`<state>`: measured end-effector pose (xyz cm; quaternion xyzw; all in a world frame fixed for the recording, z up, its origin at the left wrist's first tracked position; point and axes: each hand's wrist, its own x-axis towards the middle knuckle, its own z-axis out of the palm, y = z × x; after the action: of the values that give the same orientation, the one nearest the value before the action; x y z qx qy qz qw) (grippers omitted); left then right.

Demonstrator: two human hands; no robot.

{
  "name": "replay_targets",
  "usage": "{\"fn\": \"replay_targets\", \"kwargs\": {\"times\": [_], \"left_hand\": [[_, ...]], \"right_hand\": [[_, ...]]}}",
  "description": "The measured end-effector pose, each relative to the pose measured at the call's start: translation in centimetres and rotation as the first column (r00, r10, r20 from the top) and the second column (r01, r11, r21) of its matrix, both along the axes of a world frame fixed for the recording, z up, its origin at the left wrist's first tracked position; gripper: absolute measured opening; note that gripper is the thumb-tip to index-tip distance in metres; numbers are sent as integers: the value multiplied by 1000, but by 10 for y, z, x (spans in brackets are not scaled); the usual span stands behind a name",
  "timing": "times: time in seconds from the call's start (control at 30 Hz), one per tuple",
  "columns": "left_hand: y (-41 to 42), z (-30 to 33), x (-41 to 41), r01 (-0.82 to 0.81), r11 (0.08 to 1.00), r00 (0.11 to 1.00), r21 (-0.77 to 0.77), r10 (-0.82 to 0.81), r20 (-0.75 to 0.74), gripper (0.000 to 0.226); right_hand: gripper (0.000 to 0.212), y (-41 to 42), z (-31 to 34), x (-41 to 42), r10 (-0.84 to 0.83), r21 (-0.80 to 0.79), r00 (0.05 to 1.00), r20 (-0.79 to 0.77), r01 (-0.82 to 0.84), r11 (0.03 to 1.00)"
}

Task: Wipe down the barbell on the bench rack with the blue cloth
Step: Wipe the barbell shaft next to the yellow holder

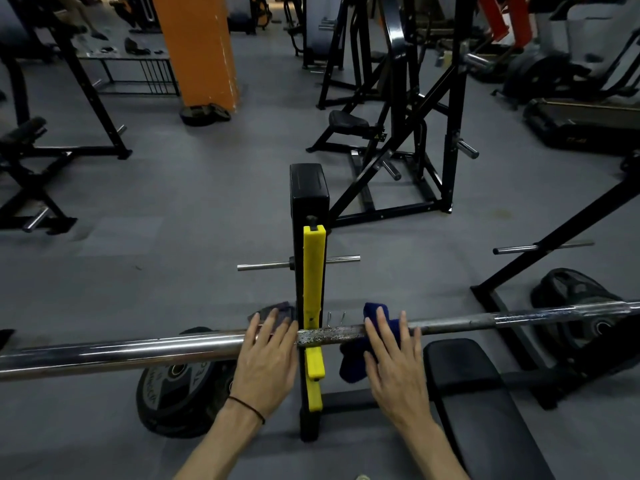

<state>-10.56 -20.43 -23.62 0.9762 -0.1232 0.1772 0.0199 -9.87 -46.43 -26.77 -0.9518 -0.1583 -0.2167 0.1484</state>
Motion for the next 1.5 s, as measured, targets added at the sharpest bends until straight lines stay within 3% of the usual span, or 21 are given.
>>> {"fn": "replay_targets", "kwargs": {"times": [0.17, 0.3, 0.37, 0.5, 0.67, 0.83, 1.0, 1.13, 1.23, 1.37, 1.5], "left_hand": [[-5, 3, 1, 30, 1000, 1000, 7, -30, -3, 51], [-10, 2, 6, 37, 999, 999, 7, -37, -22, 57], [-9, 1, 7, 39, 999, 999, 17, -38, -38, 55], [-6, 0, 8, 42, 998, 999, 41, -40, -33, 58], [-7, -4, 10, 22, 999, 1000, 45, -23, 10, 62], [-8, -5, 10, 9, 999, 1000, 43, -10, 12, 61], [-6, -5, 11, 19, 999, 1000, 26, -19, 20, 59], [-6, -7, 10, 24, 1000, 999, 9, -25, 44, 58], [-7, -9, 10, 29, 1000, 997, 2, -29, 76, 53], [-2, -13, 10, 60, 998, 991, 25, -62, 115, 45], [-1, -9, 14, 69, 998, 991, 15, -70, 118, 32]], "right_hand": [[69, 36, 3, -5, 29, 194, 996, -80, -13, 981], [70, 72, 3, -11, 271, 195, 958, -97, -249, 949], [70, 67, 5, -8, 290, 170, 953, -91, -272, 947], [65, 36, 8, -2, 217, 78, 976, 4, -217, 973], [43, 42, 7, 2, 91, 123, 995, 36, -95, 988], [44, 65, 8, 10, -3, 133, 1000, 18, 1, 991], [38, 40, 5, 12, 2, 87, 991, 137, -14, 996], [37, 35, 5, 14, -101, 160, 979, 176, 72, 985], [31, 70, 3, 16, 2, 222, 981, 195, -46, 974], [29, 74, 0, 15, 141, 189, 970, 197, -179, 965], [30, 24, 0, 18, 35, 137, 968, 248, -71, 988]]}}
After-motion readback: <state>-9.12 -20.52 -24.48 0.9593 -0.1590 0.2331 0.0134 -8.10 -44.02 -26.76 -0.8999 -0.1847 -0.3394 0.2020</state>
